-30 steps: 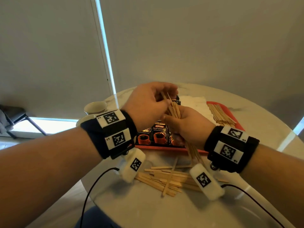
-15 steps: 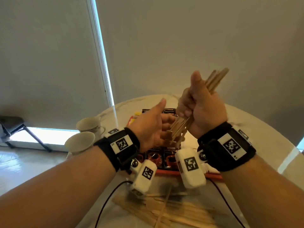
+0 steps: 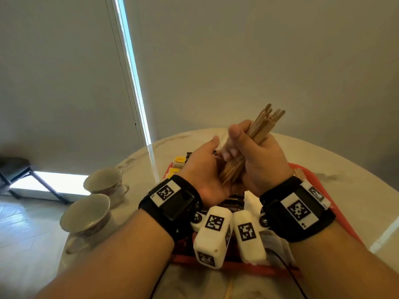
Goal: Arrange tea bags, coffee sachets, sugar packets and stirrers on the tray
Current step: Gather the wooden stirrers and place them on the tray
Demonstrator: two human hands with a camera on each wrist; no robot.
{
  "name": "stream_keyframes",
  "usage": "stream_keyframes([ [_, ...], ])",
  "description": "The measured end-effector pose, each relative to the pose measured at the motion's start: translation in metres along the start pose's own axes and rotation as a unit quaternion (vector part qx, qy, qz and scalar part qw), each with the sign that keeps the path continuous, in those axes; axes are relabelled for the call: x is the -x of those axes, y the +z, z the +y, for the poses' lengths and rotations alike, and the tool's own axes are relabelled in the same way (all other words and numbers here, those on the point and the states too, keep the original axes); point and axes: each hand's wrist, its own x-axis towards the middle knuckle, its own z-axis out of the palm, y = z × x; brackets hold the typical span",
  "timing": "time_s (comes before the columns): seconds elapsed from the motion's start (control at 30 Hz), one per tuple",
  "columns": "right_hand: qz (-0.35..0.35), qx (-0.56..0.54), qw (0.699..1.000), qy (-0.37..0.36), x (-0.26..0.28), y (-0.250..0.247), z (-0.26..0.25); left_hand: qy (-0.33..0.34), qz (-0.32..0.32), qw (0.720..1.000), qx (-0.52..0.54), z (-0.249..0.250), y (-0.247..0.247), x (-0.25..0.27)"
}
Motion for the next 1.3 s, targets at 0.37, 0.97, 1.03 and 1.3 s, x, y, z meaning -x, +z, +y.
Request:
stream_keyframes([
  [0.37, -0.15, 0.122, 0.958, 0.213, -0.002, -0.027, -0.019, 0.202, -0.036, 0.932, -0.299, 0.018, 0.003, 0.011],
  [0.97, 0.042, -0.077, 0.951, 0.296, -0.007, -0.018, -0.035, 0.45, -0.045, 0.84, -0.3, 0.034, 0.034, 0.018],
  [1.03, 0.062, -0.065, 0.953, 0.289, -0.006, -0.017, -0.032, 0.451, -0.039, 0.821, -0.348, 0.033, 0.037, 0.02],
  [1.3, 0.092, -0.018, 0.965, 0.243, -0.005, -0.018, -0.02, 0.454, -0.018, 0.79, -0.412, 0.032, 0.033, 0.02],
])
